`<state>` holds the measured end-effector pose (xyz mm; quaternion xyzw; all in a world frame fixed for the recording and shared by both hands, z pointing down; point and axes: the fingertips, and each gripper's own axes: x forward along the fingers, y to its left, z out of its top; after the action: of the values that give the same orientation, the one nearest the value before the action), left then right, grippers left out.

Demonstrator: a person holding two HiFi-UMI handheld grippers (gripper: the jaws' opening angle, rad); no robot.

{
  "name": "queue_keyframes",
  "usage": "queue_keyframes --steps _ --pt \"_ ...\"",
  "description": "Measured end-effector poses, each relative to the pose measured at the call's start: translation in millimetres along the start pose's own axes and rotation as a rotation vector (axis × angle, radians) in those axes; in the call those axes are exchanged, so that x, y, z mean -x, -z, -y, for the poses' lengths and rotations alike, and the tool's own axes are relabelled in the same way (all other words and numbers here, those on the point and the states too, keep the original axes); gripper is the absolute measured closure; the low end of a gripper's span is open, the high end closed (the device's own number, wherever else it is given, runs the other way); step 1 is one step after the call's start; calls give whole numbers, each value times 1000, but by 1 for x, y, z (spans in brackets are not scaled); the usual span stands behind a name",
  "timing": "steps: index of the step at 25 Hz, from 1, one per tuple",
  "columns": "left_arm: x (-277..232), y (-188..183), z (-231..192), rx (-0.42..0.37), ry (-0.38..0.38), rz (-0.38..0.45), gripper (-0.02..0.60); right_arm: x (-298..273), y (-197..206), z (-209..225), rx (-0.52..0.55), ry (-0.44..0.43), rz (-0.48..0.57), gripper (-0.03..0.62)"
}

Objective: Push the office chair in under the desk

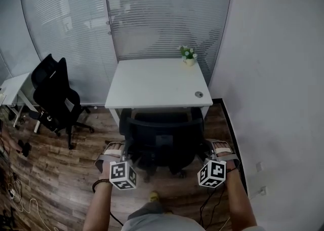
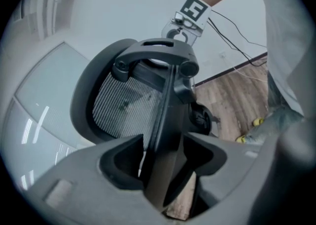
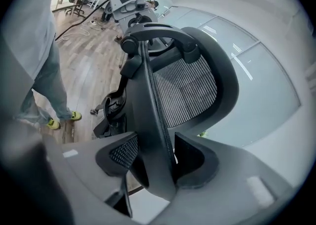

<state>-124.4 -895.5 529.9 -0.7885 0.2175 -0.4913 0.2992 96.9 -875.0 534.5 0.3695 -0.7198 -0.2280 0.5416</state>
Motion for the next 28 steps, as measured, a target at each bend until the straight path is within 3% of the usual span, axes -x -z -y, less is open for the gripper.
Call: queue_keyframes --steps 5,10,16,22,28 --pt "8 2 2 68 15 22 301 11 0 -1 -48 23 10 381" --pt "26 5 1 185 -40 56 301 34 4 0 -154 87 47 382" --pt "51 -6 2 325 -127 125 301 68 4 3 -392 151 121 385" --pt "80 -18 6 515 -206 228 334 101 -6 1 -654 177 238 390" --pt "116 -25 12 669 -317 334 414 130 4 -4 -905 246 302 476"
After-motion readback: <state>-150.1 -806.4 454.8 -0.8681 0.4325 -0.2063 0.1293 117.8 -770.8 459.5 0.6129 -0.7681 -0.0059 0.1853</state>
